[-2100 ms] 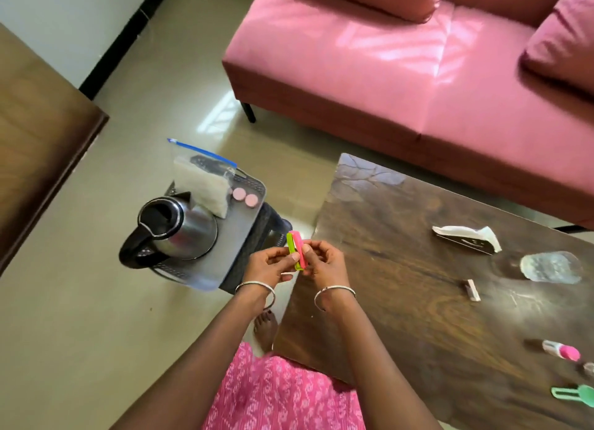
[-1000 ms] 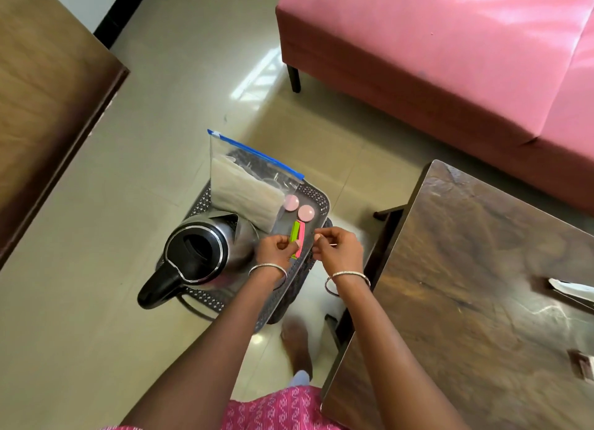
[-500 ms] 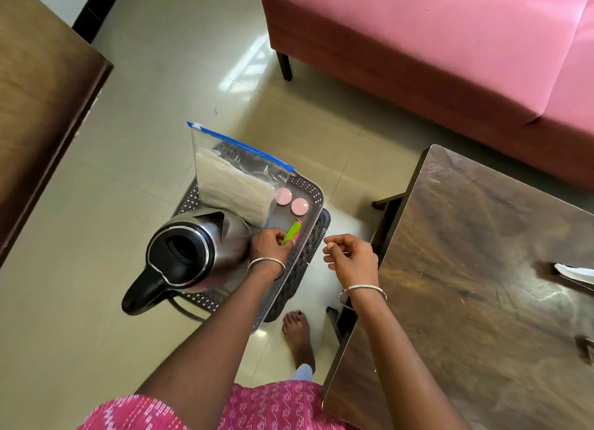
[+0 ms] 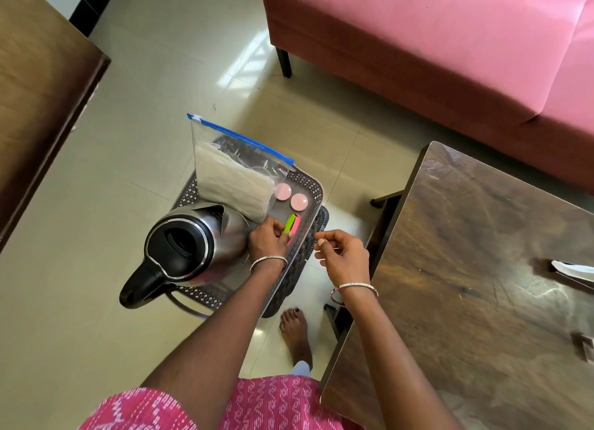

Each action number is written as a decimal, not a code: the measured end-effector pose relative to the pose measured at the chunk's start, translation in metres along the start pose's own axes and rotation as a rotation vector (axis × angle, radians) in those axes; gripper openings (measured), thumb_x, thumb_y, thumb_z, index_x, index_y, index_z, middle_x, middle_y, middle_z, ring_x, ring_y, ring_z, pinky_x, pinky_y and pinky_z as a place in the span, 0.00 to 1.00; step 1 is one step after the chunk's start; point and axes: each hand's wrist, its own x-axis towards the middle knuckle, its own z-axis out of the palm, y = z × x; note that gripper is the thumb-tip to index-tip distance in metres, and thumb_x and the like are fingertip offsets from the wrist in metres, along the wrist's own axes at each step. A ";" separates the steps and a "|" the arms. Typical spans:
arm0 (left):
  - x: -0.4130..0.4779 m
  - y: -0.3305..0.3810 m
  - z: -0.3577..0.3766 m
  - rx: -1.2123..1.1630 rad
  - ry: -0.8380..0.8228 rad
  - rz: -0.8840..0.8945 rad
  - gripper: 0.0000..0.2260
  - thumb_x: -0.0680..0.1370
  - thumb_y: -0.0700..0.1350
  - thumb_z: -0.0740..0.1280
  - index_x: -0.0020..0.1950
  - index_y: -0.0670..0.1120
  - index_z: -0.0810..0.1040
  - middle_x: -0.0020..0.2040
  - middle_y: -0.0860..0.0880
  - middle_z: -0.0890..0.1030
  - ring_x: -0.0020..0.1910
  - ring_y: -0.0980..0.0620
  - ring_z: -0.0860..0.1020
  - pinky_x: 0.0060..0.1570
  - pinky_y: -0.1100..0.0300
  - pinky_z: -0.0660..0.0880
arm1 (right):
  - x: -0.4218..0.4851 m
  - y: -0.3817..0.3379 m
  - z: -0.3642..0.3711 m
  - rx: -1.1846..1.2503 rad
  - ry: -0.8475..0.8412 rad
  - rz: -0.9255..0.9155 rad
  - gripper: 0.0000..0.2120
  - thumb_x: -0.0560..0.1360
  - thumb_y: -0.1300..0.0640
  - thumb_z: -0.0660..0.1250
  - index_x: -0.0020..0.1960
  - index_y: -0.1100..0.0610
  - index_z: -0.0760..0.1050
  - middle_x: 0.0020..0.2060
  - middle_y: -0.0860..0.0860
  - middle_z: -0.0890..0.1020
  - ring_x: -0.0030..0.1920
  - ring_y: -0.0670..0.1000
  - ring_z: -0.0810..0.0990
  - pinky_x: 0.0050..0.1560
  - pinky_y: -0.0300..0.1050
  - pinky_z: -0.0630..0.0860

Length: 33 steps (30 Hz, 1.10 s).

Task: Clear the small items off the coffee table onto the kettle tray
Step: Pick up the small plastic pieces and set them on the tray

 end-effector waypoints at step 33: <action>-0.107 0.030 -0.020 -0.215 0.171 0.053 0.07 0.76 0.37 0.66 0.49 0.45 0.82 0.41 0.47 0.85 0.42 0.49 0.83 0.47 0.54 0.79 | -0.043 0.007 -0.033 0.031 -0.026 -0.038 0.11 0.76 0.64 0.65 0.46 0.51 0.82 0.39 0.53 0.86 0.42 0.55 0.85 0.49 0.56 0.83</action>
